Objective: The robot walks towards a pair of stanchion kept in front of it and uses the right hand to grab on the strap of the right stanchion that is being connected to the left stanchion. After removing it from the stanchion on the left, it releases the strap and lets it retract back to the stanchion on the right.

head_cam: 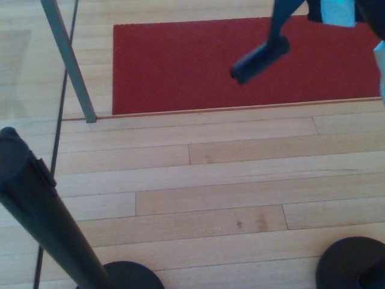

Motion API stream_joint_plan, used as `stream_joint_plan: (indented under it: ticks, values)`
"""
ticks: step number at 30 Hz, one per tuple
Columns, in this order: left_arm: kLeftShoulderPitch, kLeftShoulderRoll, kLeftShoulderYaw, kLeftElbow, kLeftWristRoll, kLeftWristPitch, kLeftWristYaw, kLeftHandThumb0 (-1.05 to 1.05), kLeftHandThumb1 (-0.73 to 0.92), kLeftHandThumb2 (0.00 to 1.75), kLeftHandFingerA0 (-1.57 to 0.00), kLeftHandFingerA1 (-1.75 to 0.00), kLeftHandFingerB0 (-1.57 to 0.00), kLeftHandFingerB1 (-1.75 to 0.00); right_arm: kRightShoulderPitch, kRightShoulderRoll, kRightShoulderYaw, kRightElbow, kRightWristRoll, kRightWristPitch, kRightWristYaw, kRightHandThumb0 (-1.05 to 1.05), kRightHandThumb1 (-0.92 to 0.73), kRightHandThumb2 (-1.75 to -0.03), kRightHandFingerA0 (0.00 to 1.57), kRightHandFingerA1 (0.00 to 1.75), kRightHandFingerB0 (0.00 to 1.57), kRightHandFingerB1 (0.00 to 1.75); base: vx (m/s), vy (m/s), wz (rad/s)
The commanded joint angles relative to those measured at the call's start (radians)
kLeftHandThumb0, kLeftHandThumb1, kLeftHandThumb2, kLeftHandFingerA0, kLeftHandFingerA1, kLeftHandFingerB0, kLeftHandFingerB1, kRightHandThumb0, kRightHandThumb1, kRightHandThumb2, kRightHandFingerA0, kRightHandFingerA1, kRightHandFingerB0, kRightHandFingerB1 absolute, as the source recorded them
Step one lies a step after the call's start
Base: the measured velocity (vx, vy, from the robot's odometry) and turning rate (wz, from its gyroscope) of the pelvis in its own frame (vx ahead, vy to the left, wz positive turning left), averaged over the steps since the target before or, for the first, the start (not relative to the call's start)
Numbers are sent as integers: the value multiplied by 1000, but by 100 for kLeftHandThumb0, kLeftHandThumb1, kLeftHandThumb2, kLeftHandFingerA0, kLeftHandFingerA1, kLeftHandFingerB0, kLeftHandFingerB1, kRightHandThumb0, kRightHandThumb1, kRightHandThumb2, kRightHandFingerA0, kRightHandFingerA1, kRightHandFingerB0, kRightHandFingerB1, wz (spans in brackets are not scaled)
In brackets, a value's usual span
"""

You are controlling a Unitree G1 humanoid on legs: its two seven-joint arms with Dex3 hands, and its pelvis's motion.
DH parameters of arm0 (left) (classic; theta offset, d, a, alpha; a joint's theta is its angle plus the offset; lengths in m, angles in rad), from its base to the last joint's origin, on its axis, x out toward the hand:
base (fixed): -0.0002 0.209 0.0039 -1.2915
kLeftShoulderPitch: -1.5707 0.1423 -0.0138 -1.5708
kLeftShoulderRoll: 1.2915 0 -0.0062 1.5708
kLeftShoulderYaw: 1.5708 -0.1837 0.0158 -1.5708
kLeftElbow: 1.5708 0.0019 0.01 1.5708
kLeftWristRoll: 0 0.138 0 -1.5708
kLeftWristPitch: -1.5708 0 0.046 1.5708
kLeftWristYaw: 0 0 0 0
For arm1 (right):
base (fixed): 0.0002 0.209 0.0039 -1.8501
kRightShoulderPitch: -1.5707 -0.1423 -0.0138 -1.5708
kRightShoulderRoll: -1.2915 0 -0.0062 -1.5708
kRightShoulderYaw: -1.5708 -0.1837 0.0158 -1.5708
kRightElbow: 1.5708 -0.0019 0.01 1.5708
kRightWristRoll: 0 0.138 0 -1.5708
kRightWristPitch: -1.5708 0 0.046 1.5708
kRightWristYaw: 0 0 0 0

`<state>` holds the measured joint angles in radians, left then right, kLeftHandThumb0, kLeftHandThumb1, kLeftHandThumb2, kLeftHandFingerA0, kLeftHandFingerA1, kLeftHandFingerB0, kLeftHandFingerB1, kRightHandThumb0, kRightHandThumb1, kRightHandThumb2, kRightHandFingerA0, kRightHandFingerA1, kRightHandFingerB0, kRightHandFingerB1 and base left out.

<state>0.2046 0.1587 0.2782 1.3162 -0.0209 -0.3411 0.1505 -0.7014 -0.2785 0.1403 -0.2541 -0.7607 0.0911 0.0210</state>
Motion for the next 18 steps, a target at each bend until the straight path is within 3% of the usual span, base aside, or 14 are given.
stream_joint_plan:
  ticks: [1, 7, 8, 12, 15, 18]
  values:
    - [6, 11, -6, 5, 5, -5, -5, -44, 3, 158, -142, -116, -119, -119, -24, -18, -26, -31, 30, 51, 73, -18, -57, -97, 100, 165, 92, 103, 0, 0, 0]
    - [5, 9, -9, 7, 7, -4, -5, -47, 3, 155, -142, -114, -118, -118, 59, -49, -30, -78, 55, 19, 102, -18, -62, -91, 97, 163, 92, 106, 0, 0, 0]
    - [3, 9, -10, 7, 7, -6, -2, -42, 3, 173, -155, -109, -125, -119, 163, -75, -26, -106, 70, -7, 123, -18, -58, -100, 104, 155, 94, 110, 0, 0, 0]
    - [0, 5, -12, 6, 7, -3, 5, -44, 4, 170, -152, -113, -124, -119, 432, -147, -8, -127, 79, -77, 137, -15, -54, -99, 104, 155, 99, 104, 0, 0, 0]
    - [0, 4, -14, 5, 7, -2, 7, -44, 4, 170, -152, -113, -124, -119, 490, -166, -4, -122, 76, -95, 131, -15, -54, -99, 104, 155, 99, 104, 0, 0, 0]
    - [-8, 0, -15, 3, 6, -12, -1, -47, 1, 168, -153, -109, -126, -117, 777, -305, 15, 73, 27, -154, 108, -17, -54, -95, 97, 148, 94, 108, 0, 0, 0]
